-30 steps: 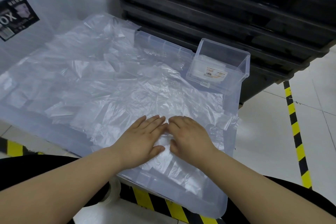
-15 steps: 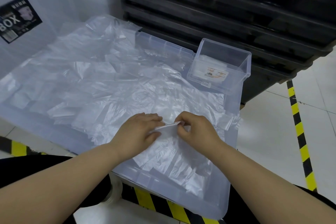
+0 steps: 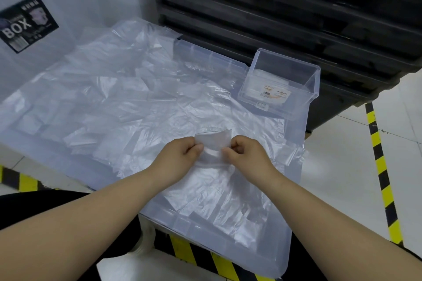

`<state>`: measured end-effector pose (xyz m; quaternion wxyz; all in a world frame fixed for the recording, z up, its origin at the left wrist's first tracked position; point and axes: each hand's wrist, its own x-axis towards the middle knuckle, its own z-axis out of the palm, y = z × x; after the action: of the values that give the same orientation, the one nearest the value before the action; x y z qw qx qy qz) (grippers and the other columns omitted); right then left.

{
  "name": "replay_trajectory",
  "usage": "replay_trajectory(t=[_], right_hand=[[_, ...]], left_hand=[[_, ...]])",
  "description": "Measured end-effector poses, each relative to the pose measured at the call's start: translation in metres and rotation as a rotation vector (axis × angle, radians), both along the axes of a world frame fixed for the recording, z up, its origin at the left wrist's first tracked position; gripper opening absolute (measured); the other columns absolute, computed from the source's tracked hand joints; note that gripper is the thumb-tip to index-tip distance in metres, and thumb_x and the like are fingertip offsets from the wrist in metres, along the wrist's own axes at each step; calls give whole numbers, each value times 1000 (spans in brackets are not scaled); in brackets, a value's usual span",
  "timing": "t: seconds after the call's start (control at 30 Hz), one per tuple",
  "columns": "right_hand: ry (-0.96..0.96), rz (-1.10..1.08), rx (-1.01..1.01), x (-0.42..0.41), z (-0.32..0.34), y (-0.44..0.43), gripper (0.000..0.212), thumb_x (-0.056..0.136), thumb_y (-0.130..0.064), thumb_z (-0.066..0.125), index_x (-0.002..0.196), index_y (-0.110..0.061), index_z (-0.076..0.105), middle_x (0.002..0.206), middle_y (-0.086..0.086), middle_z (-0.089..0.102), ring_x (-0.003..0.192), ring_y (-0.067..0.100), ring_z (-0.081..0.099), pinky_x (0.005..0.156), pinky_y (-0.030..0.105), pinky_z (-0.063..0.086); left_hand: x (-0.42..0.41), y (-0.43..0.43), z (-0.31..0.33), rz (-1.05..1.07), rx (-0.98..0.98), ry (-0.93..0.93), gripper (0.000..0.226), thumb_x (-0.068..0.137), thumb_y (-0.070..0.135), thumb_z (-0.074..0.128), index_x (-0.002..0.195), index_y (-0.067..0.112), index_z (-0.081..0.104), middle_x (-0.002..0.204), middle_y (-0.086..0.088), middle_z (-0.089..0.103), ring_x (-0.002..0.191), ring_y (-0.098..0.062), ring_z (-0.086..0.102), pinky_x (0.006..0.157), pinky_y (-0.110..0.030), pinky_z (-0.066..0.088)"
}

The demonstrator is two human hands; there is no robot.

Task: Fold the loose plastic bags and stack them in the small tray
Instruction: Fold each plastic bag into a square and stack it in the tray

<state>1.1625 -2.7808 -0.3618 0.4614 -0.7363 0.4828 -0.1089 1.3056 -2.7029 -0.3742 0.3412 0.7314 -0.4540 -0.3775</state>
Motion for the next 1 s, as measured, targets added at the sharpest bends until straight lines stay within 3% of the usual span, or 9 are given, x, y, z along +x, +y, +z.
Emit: replay_trajectory(t=[0.1, 0.2, 0.27, 0.37, 0.47, 0.57, 0.73, 0.87, 1.0], right_hand=[[4, -76, 38, 3, -2, -2, 30, 89, -14, 57, 61, -20, 47, 61, -4, 51, 61, 11, 48, 65, 23, 40], [53, -145, 38, 7, -4, -6, 33, 89, -15, 57, 58, -18, 47, 58, -3, 51, 59, 13, 50, 67, 26, 42], [83, -167, 57, 10, -4, -10, 33, 88, -13, 57, 57, -16, 46, 54, -2, 50, 54, 13, 49, 62, 26, 42], [127, -162, 69, 12, -4, -12, 31, 87, -10, 56, 58, -13, 46, 55, 2, 51, 52, 15, 49, 59, 26, 42], [175, -127, 20, 15, -4, -13, 29, 87, -13, 56, 59, -13, 49, 63, 5, 56, 65, 18, 53, 66, 26, 42], [198, -101, 1, 18, -5, -14, 33, 88, -14, 56, 56, -15, 47, 58, 0, 52, 59, 14, 50, 60, 24, 40], [253, -48, -97, 21, -3, -7, 8, 90, -15, 53, 83, -12, 54, 84, 2, 61, 78, 18, 55, 70, 23, 39], [387, 88, -467, 19, -7, 4, 38, 93, -18, 46, 130, -8, 40, 129, 9, 44, 118, 27, 43, 94, 30, 32], [400, 316, -550, 16, -20, 4, 62, 91, -36, 4, 147, -14, 19, 156, 1, 9, 144, 17, -1, 110, 24, -12]], left_hand=[[0, -6, -2, 69, 32, 72, 34, 95, 17, 48, 61, 15, 44, 51, 5, 42, 47, -6, 38, 46, -10, 32], [-2, -10, 2, 181, 17, 114, 3, 93, 21, 51, 95, 19, 53, 61, 4, 55, 60, -6, 50, 54, -10, 34], [-4, -11, 0, 188, 16, 67, 27, 93, 22, 51, 119, 20, 47, 72, -1, 59, 68, -10, 52, 57, -12, 36], [-8, -9, -1, 159, -77, -265, 42, 91, 21, 54, 131, 14, 42, 92, -1, 56, 79, -15, 54, 67, -22, 38], [-11, -7, -7, -58, -311, -746, 33, 84, 22, 51, 109, 5, 64, 95, -10, 64, 83, -28, 64, 71, -32, 43], [-15, -10, -14, -260, -268, -893, 46, 81, 28, 36, 104, 6, 69, 110, -12, 67, 101, -28, 65, 92, -33, 34], [-20, -12, -14, -406, 107, -827, 55, 100, 37, 12, 148, 14, -3, 156, 1, -8, 143, -11, -10, 110, -28, -15], [-21, -13, -15, -394, 158, -833, 57, 101, 37, 14, 147, 14, -11, 155, 1, -15, 141, -10, -17, 109, -28, -19], [-19, -13, -17, -446, 198, -865, 65, 92, 50, -5, 146, 15, -15, 155, 2, -17, 140, -9, -19, 106, -29, -22]])
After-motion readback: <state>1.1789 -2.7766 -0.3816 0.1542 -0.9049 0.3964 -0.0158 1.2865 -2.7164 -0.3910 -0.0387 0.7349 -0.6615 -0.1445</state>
